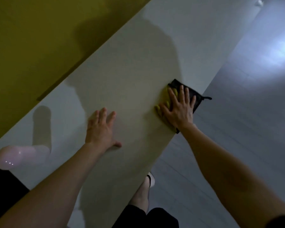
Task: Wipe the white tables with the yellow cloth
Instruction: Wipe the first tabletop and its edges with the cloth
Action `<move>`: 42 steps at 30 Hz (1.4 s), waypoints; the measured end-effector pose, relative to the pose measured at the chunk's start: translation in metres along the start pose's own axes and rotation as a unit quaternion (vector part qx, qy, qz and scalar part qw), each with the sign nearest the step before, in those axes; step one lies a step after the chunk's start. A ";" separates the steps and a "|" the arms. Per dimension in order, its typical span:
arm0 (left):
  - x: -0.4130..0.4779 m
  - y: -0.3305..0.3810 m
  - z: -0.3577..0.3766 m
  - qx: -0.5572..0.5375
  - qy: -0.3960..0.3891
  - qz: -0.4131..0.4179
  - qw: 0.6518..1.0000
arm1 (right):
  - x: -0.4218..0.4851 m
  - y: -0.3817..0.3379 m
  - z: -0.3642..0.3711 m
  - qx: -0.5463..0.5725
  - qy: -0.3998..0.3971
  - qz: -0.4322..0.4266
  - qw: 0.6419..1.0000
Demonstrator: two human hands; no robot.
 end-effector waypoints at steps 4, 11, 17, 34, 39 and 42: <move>0.001 0.000 0.005 0.001 0.002 0.002 1.000 | -0.061 -0.054 0.027 0.015 0.003 -0.004 1.000; 0.005 0.001 0.006 0.020 0.009 -0.001 1.000 | -0.116 -0.055 0.037 0.018 -0.055 -0.207 0.977; 0.004 0.002 0.005 0.021 0.010 0.003 1.000 | 0.010 0.041 -0.001 0.031 0.015 0.051 0.998; -0.002 0.012 -0.021 0.062 -0.051 -0.008 0.997 | 0.043 0.042 -0.008 0.001 0.012 0.033 0.999; 0.029 0.023 -0.073 0.090 0.014 0.027 0.995 | -0.054 -0.045 0.028 -0.011 -0.047 -0.132 0.990; 0.065 0.042 -0.108 0.082 0.039 0.054 0.994 | -0.091 -0.062 0.033 -0.006 -0.106 -0.270 0.957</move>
Point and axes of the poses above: each hand's wrist, its own x-axis towards the middle knuckle, its own z-axis out of the palm, y = z × x, the point moved 4 cm from there along x, towards the middle knuckle, and after that the axes turned 6 degrees about x, right-handed, at the moved point
